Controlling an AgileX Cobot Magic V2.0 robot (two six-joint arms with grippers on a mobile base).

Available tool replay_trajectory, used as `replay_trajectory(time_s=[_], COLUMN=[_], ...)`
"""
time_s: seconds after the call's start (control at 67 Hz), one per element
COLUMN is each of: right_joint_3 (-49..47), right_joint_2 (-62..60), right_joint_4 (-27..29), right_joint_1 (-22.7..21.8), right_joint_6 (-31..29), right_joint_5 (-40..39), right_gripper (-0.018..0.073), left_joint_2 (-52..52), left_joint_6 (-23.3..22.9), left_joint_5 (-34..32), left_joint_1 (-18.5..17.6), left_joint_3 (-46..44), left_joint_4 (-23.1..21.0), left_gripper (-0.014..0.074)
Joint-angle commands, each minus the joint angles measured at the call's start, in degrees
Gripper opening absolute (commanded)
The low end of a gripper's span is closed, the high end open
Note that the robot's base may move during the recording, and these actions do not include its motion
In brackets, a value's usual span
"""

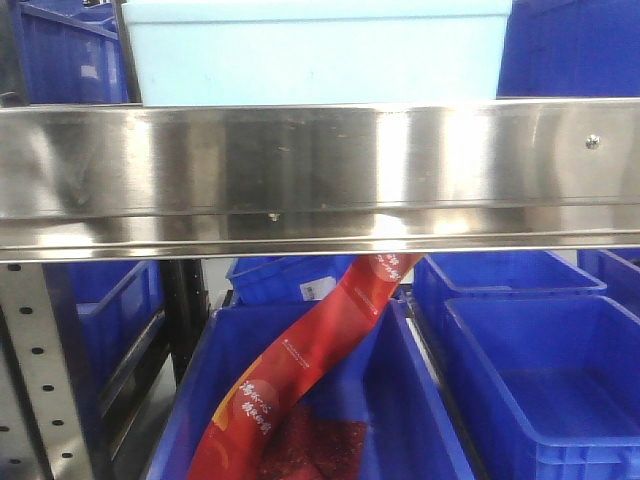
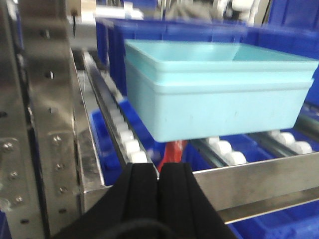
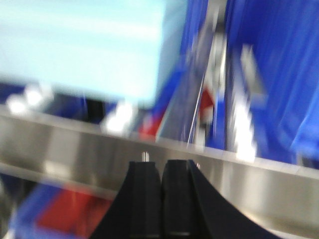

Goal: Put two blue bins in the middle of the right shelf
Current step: 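Open both grippers and pull them back from the placed bin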

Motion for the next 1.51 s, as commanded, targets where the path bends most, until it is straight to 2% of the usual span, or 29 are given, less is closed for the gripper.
replay_trajectory(time_s=[0.0,0.149,0.269,0.955,1.03,1.089,1.253,1.328,1.388,1.477,1.492], right_joint_3=[1.48,1.96,1.96,1.96,1.96,1.96,1.96,1.96,1.96,1.96,1.96], right_joint_2=[-7.11,-14.74,-15.75,-15.75,-15.75,-15.75,-15.73,-15.73,-15.73,-15.73,-15.73], right_joint_4=[-0.70,-0.70,-0.70,-0.70,-0.70,-0.70,-0.70,-0.70,-0.70,-0.70,-0.70], right_joint_1=[0.01,0.01,0.01,0.01,0.01,0.01,0.01,0.01,0.01,0.01,0.01], right_joint_6=[-0.37,-0.37,-0.37,-0.37,-0.37,-0.37,-0.37,-0.37,-0.37,-0.37,-0.37], right_joint_5=[-4.39,-4.23,-3.82,-3.82,-3.82,-3.82,-3.97,-4.05,-4.05,-4.05,-4.05], right_gripper=[-0.0162,-0.0162,-0.0162,-0.0162,-0.0162,-0.0162,-0.0162,-0.0162,-0.0162,-0.0162,-0.0162], left_joint_2=[-6.03,-13.49,-16.29,-16.64,-17.41,-18.24,-18.24,-18.24,-18.24,-18.24,-18.24], left_joint_6=[-0.43,-0.43,-0.43,-0.02,3.68,6.11,7.70,8.14,8.14,8.14,8.14], left_joint_5=[-2.64,-2.37,-2.14,-2.64,-2.64,-3.27,-8.41,-12.33,-15.54,-22.72,-21.91], left_joint_1=[-0.23,-0.23,-0.23,-0.06,1.93,4.74,14.02,17.14,18.77,19.26,19.26], left_joint_3=[2.60,4.46,4.72,5.92,6.98,8.83,16.59,20.62,24.00,27.57,27.57], left_joint_4=[1.86,5.11,5.47,5.21,4.73,2.27,-3.43,-5.53,-5.62,-5.41,-5.41], left_gripper=[-0.0111,-0.0111,-0.0111,-0.0111,-0.0111,-0.0111,-0.0111,-0.0111,-0.0111,-0.0111,-0.0111])
